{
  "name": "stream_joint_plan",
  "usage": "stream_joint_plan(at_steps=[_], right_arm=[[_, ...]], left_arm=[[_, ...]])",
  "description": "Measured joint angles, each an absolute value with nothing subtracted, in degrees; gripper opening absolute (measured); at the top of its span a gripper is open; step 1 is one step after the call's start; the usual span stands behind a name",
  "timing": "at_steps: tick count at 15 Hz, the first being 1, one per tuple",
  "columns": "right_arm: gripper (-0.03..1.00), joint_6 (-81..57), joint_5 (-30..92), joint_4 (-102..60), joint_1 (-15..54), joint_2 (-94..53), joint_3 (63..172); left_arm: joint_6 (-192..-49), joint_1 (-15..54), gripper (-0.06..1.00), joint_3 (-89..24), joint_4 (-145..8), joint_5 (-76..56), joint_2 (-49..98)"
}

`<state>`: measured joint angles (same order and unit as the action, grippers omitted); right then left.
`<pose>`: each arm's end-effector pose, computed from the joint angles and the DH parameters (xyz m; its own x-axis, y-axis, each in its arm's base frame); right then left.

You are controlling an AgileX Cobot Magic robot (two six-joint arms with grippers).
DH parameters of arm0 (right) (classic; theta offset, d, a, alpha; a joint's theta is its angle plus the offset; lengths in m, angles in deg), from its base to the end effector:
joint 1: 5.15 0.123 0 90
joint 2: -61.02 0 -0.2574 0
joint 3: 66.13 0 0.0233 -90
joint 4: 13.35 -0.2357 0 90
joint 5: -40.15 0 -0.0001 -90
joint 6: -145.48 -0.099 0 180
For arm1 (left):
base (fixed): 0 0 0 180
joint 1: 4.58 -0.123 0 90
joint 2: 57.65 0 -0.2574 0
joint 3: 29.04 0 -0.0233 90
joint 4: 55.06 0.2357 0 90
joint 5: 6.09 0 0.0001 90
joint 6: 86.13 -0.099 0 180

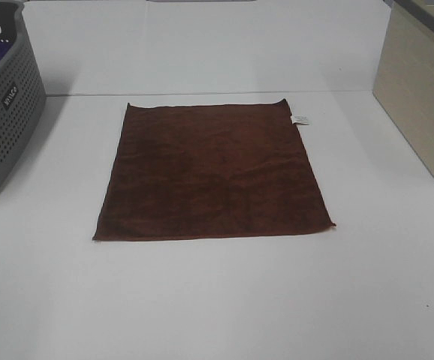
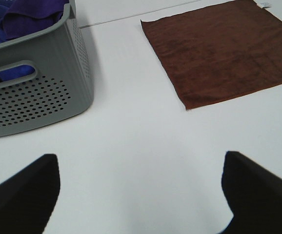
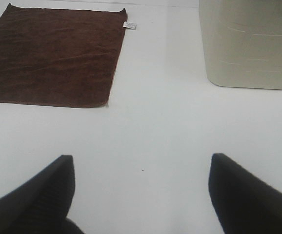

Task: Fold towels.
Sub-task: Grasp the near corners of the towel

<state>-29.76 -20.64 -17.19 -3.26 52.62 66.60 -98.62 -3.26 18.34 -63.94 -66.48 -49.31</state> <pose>0.0151 0.0063 0.2687 -0.4396 -0.0648 -0.8958 -0.1075 0.9940 -0.0191 0.0149 -0.0136 0.2695 -0.4108 0.1487 -0.8995 0.2033 0.9767 0.0686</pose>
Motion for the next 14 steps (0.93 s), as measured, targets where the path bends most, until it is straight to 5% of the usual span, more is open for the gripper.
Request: stream_joint_plan(at_steps=[10,14], right_arm=[[0.74,-29.8,-20.1,-17.2,-3.3,52.6,66.7],[0.74,-29.8,-11.7,-17.1,-3.3,42.0,67.5]], left_arm=[[-98.6,-3.3,0.83,18.3,-66.4,-66.0,-49.2],[-98.3,-3.3,0.83,17.7,-67.1,-51.1,-39.3]])
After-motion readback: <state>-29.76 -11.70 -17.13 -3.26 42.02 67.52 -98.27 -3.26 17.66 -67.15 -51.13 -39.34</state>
